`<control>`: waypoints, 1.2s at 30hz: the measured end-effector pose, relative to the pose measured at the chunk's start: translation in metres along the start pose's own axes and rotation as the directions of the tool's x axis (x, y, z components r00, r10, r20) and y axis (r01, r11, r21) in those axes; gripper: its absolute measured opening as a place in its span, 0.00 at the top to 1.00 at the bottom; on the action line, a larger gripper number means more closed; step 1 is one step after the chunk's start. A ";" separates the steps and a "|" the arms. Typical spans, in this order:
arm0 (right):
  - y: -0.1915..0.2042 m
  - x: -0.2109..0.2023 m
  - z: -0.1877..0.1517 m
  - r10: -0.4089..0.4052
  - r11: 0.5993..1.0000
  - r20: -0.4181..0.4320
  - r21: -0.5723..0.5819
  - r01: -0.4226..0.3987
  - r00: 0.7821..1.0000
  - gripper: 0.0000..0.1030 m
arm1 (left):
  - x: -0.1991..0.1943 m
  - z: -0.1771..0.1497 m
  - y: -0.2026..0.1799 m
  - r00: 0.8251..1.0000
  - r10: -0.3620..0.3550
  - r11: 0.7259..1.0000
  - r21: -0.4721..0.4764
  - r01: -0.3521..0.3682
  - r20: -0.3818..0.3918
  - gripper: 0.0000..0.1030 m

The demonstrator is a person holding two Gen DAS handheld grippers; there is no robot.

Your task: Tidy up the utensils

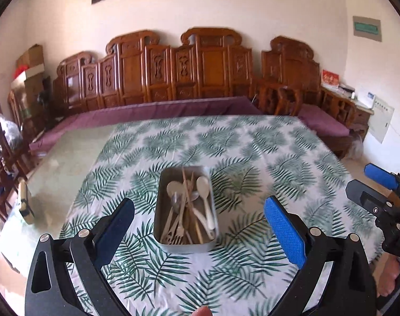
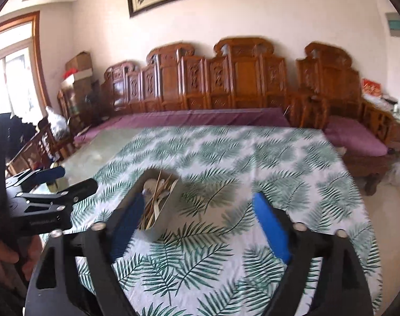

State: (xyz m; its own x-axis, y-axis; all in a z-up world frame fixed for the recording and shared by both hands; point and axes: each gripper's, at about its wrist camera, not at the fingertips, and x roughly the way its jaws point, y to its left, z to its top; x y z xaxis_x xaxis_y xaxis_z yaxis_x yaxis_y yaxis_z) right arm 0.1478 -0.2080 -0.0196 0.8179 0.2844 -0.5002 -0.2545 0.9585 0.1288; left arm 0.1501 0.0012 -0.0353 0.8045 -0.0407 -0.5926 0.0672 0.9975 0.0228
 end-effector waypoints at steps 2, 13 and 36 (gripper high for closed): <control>-0.002 -0.019 0.007 -0.009 1.000 0.035 0.002 0.009 0.999 0.06 | -0.019 0.004 -0.005 1.000 -0.004 1.000 -0.003 0.004 0.028 0.08; -0.006 -0.093 0.017 -0.057 0.998 0.165 0.007 0.057 0.985 0.03 | -0.090 0.014 -0.017 0.991 0.026 0.999 -0.024 -0.023 0.132 0.08; -0.005 -0.101 0.016 -0.070 0.997 0.175 -0.002 0.071 0.982 0.03 | -0.108 0.010 -0.017 0.986 0.024 0.999 -0.033 -0.018 0.168 0.08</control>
State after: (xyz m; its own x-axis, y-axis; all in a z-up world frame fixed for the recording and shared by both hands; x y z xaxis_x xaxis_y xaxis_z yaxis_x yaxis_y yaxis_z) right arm 0.0743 -0.2413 0.0440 0.9114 0.2160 -0.3503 -0.1963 0.9763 0.0911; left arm 0.0682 -0.0116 0.0366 0.8935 -0.0263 -0.4483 0.0330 0.9994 0.0073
